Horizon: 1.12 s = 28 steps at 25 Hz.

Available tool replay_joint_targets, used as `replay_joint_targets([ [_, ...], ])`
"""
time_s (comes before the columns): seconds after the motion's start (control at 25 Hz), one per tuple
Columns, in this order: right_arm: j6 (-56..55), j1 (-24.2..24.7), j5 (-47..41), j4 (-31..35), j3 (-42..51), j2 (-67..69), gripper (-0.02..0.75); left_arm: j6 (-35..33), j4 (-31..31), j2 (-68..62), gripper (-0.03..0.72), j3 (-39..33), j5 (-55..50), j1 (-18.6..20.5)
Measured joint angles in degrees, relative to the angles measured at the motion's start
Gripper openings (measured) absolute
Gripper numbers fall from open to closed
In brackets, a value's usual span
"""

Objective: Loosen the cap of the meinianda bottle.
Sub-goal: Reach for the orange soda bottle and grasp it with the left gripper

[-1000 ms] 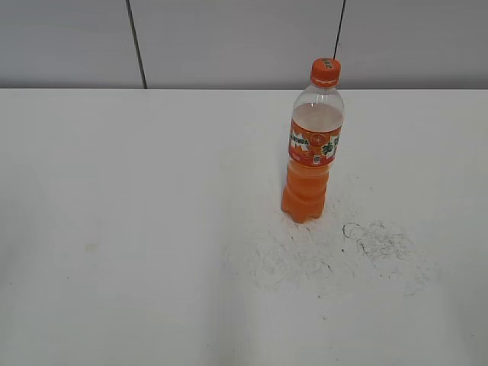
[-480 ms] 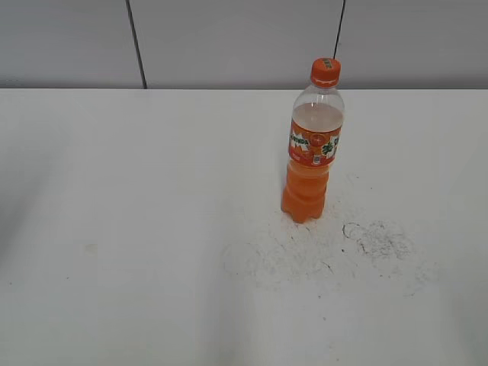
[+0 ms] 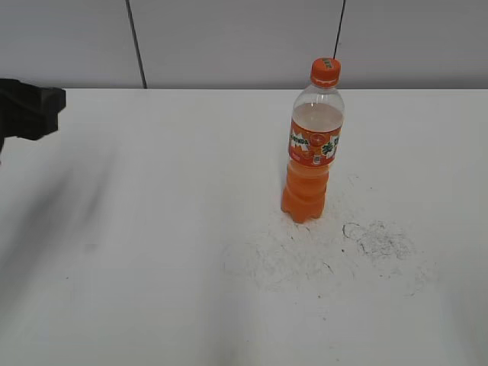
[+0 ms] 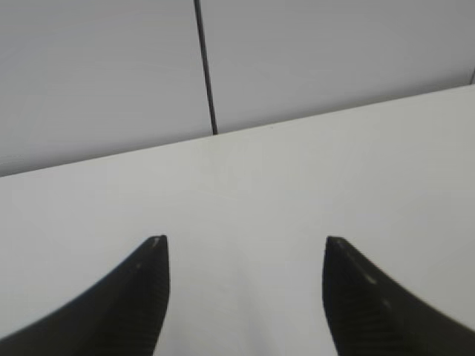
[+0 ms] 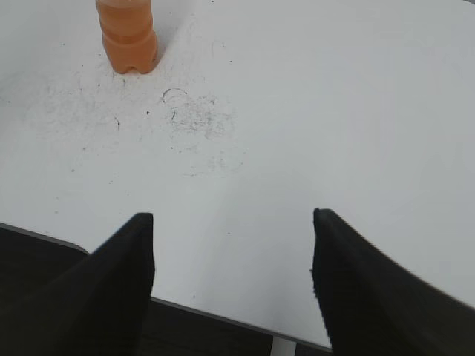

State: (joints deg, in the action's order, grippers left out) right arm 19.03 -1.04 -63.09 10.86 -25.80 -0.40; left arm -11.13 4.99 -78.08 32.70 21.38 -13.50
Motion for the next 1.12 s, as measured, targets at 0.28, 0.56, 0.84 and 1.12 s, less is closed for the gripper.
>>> replay_joint_targets([
  [0.28,0.0,0.0,0.0,0.0,0.0,0.0,0.493,7.6,-12.6,-11.0,0.498,0.0,6.6,-2.4],
  [0.56,0.0,0.0,0.0,0.0,0.0,0.0,0.493,27.3,-38.6,-24.2,0.498,4.2,21.5,-2.6],
  [0.84,0.0,0.0,0.0,0.0,0.0,0.0,0.493,45.0,-66.4,-35.7,0.498,18.1,31.9,-2.6],
  [1.12,0.0,0.0,0.0,0.0,0.0,0.0,0.493,48.9,-71.8,-40.9,0.498,22.4,36.3,-2.7],
])
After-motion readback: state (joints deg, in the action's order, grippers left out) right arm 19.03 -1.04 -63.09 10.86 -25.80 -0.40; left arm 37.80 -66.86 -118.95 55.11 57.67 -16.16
